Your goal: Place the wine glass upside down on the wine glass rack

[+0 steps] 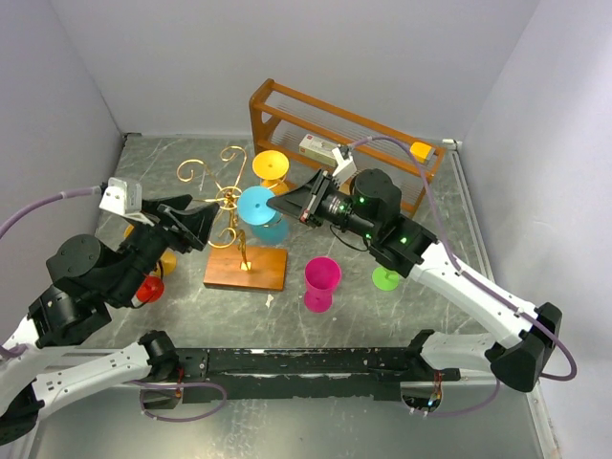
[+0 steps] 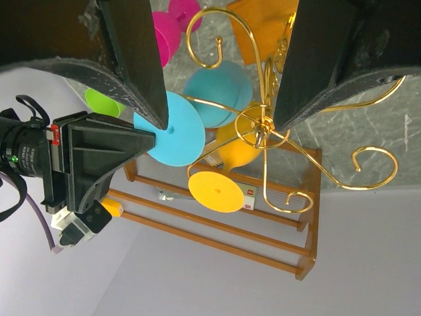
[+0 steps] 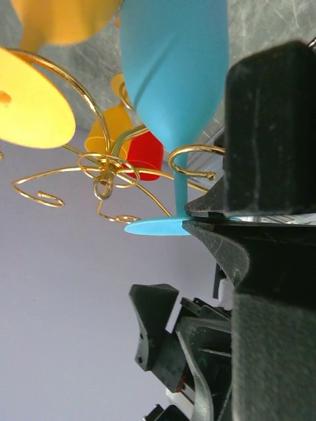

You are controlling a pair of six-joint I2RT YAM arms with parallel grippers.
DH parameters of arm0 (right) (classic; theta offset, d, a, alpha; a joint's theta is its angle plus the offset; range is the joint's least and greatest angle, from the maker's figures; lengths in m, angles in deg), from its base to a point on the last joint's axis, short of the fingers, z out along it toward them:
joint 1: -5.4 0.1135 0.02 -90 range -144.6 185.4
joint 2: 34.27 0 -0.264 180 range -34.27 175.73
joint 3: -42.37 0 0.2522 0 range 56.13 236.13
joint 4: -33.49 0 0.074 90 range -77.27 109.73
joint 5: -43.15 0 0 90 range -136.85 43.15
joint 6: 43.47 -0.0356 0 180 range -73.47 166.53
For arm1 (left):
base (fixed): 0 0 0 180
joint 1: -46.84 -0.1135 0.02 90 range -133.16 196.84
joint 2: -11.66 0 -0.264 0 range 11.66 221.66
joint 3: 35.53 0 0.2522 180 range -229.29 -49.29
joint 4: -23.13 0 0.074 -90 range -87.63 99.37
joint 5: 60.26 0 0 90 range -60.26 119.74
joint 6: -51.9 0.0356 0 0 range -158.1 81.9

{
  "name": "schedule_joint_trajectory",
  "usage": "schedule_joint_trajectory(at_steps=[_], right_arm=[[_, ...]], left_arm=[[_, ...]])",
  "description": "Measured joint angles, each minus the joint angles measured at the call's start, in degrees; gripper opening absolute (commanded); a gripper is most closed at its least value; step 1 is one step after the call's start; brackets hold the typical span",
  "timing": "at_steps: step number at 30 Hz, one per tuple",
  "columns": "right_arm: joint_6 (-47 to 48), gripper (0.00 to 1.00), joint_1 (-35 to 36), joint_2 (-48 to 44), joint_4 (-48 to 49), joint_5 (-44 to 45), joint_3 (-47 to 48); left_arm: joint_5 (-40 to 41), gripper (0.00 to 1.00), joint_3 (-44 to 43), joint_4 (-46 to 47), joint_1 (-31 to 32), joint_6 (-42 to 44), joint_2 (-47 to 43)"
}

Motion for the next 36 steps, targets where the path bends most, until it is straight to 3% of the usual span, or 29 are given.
schedule_joint_trajectory(at_steps=[17, 36], right_arm=[[0.13, 0.0, 1.66, -4.13, -1.75, -0.94, -1.2], [2.38, 0.0, 1.88, -7.8, -6.03, 7.96, -3.02]], left_arm=[[0.35, 0.76, 0.0, 0.02, 0.0, 0.0, 0.26], [0.28, 0.76, 0.0, 0.09, 0.0, -0.02, 2.29]])
